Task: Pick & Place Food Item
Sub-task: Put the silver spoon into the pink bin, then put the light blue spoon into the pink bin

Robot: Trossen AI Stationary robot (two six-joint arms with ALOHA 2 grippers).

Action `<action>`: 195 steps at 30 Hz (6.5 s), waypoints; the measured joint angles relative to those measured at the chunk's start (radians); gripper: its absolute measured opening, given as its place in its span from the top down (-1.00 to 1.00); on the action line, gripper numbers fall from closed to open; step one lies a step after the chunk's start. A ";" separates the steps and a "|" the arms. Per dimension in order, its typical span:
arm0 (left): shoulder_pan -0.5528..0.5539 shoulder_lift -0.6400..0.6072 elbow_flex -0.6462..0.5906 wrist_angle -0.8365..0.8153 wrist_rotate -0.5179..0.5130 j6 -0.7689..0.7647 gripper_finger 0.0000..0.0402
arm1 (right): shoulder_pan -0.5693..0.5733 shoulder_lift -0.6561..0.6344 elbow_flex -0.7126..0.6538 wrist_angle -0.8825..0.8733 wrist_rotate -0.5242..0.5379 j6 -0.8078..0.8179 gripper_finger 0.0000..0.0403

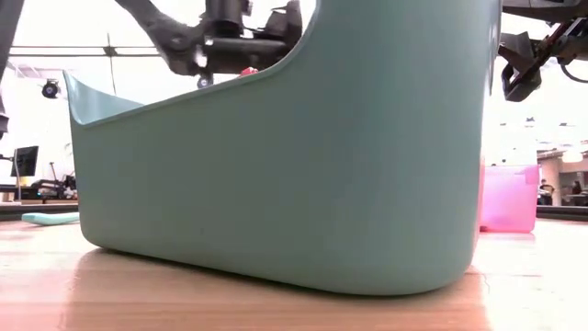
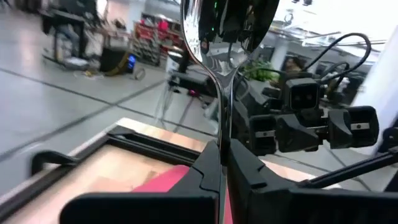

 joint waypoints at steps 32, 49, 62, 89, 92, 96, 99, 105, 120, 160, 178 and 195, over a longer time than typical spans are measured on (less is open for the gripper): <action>-0.074 0.443 0.565 -0.645 0.106 -0.383 0.98 | 0.000 0.001 0.000 -0.002 0.000 0.000 0.15; -0.074 0.444 0.564 -0.626 0.103 -0.382 0.09 | 0.000 0.000 0.000 -0.002 0.000 0.000 0.15; -0.064 0.332 0.564 -0.593 0.030 -0.341 -0.11 | 0.000 0.000 0.000 -0.002 0.000 0.000 0.15; -0.058 -0.311 0.379 -2.100 -0.471 -0.953 -0.11 | 0.000 0.002 0.000 -0.001 0.000 0.000 0.15; -0.057 -0.381 0.261 -2.097 -0.449 -1.014 -0.11 | 0.000 0.002 0.000 -0.001 0.000 0.000 0.15; -0.058 -0.464 0.088 -2.050 -0.403 -1.090 -0.11 | 0.000 0.002 0.000 0.000 0.000 0.000 0.15; -0.058 -0.516 -0.044 -1.961 -0.351 -1.118 -0.11 | 0.000 0.002 0.000 0.000 0.000 0.000 0.15; -0.057 -0.565 -0.257 -1.820 -0.261 -1.162 -0.11 | 0.000 0.002 0.000 0.000 0.000 0.000 0.15; -0.001 -0.573 -0.493 -1.576 -0.261 -1.012 -0.11 | 0.000 0.002 0.000 0.000 0.000 0.000 0.15; 0.009 -0.528 -0.512 -1.523 -0.254 -0.953 0.84 | 0.000 0.002 0.000 0.000 0.000 0.000 0.15; 0.008 -0.570 -0.332 -1.715 -0.328 -0.948 0.82 | 0.000 0.002 0.000 0.000 0.000 0.000 0.15; 0.008 -0.636 -0.057 -1.387 -0.553 -0.643 0.82 | 0.000 0.002 0.000 0.000 0.000 0.000 0.15</action>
